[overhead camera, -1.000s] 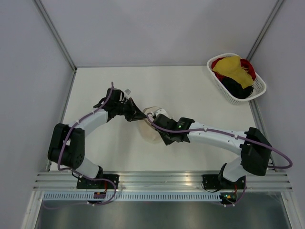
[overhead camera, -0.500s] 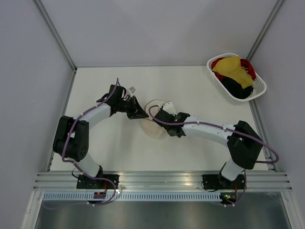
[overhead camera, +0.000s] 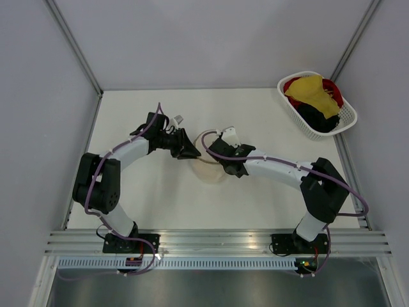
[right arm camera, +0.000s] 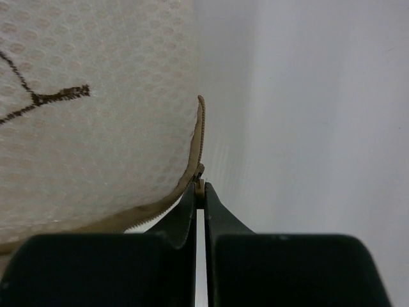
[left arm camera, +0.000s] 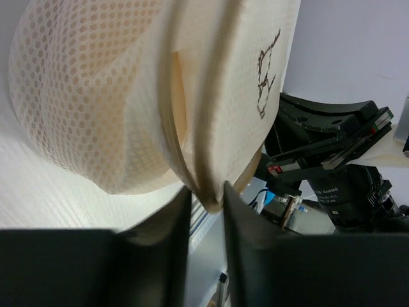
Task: Unzip the laundry bag and remove the bra
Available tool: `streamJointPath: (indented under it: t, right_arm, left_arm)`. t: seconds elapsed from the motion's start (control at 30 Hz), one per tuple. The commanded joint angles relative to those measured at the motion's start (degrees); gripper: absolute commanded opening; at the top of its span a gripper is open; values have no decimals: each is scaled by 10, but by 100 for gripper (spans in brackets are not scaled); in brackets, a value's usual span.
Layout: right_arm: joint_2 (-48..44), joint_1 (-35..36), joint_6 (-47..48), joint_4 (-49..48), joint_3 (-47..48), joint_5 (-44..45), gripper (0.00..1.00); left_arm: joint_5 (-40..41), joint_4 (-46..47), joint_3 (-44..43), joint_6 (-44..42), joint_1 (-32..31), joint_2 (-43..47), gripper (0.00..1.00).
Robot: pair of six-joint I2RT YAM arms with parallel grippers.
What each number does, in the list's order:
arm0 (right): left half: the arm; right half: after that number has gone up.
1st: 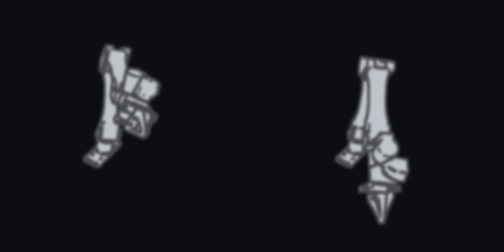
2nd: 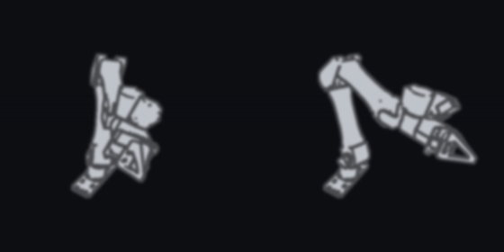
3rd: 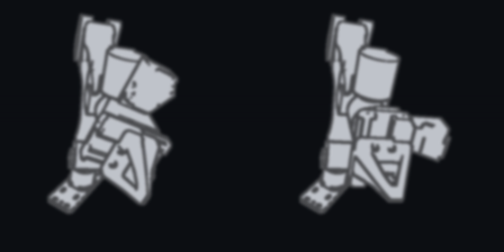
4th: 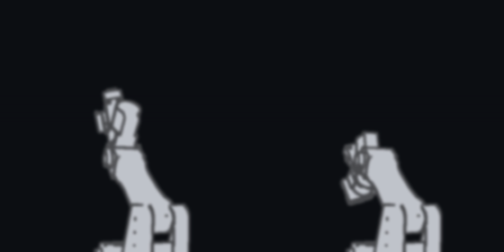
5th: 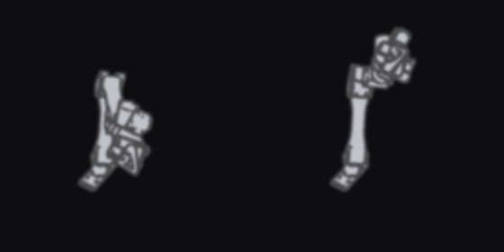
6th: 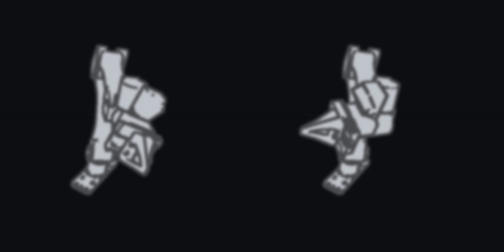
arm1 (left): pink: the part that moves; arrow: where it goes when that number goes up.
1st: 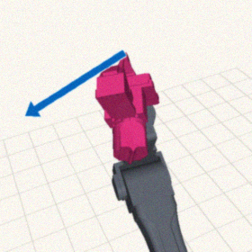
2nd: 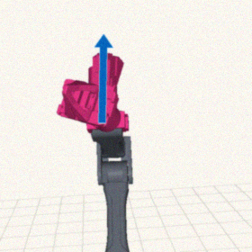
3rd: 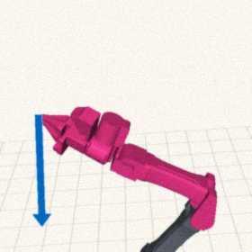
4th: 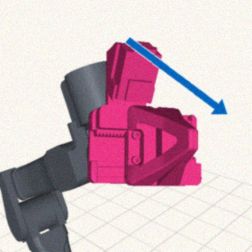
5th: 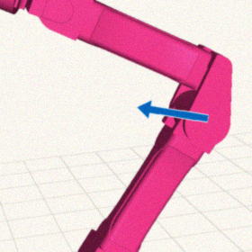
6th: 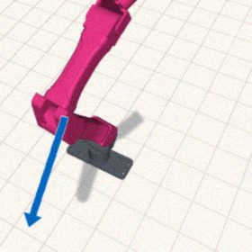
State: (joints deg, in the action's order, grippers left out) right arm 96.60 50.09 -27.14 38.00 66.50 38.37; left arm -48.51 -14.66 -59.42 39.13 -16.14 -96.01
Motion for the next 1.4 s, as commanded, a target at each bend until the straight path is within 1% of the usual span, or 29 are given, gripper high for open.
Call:
streamJointPath:
  t: [0.0,0.03,0.07,0.1,0.17,0.2,0.23,0.27,0.3,0.33,0.4,0.43,0.5,0.57,0.63,0.73,0.8,0.9,0.93,1.1,1.2,1.37]
  right_arm:
    - [-15,-13,12,7,32,38,3]
    - [-18,-12,14,5,32,26,4]
    - [-30,-13,16,4,32,21,5]
    - [-37,-13,20,2,29,15,7]
    - [-54,-12,26,2,26,1,13]
    - [-58,-12,29,7,22,-2,21]
    - [-61,-12,30,12,22,-6,25]
    - [-66,-12,31,17,21,-11,30]
    - [-68,-13,29,31,21,-12,43]
    - [-71,-13,28,38,20,-12,46]
    - [-80,-11,17,67,20,1,60]
    - [-88,-12,6,78,21,9,61]
    - [-98,-11,-1,101,26,20,63]
    - [-126,-10,8,95,26,9,63]
    - [-151,-10,22,60,24,-28,63]
    - [-154,-11,42,7,31,-65,64]
    - [-141,-11,54,-25,44,-73,65]
    - [-94,-14,64,-59,73,-122,66]
    - [-70,-16,65,-69,79,-151,66]
    - [4,-17,66,-114,123,-207,66]
    - [31,-17,68,-124,143,-245,66]
    - [39,-17,62,-137,143,-293,66]
  left_arm:
    - [-30,14,-6,-19,8,15,38]
    - [-32,21,2,-15,8,20,49]
    - [-32,25,4,-10,8,25,70]
    - [-31,29,6,-7,8,31,77]
    - [-24,35,12,1,8,35,89]
    - [-19,38,15,4,8,40,91]
    - [-17,43,19,8,8,42,93]
    - [-13,45,23,14,8,44,99]
    - [-10,48,26,18,8,48,99]
    - [-7,52,34,23,8,56,99]
    - [8,56,48,36,8,68,100]
    - [12,56,53,43,9,85,99]
    - [30,56,68,51,9,105,100]
    - [42,56,78,60,10,139,100]
    - [59,57,96,68,12,161,99]
    - [70,57,119,81,14,201,99]
    - [73,56,134,88,14,228,100]
    - [72,53,149,91,16,252,100]
    - [74,51,153,91,16,258,99]
    - [72,39,169,92,22,286,100]
    - [71,36,172,90,24,293,100]
    - [68,29,175,87,28,298,99]
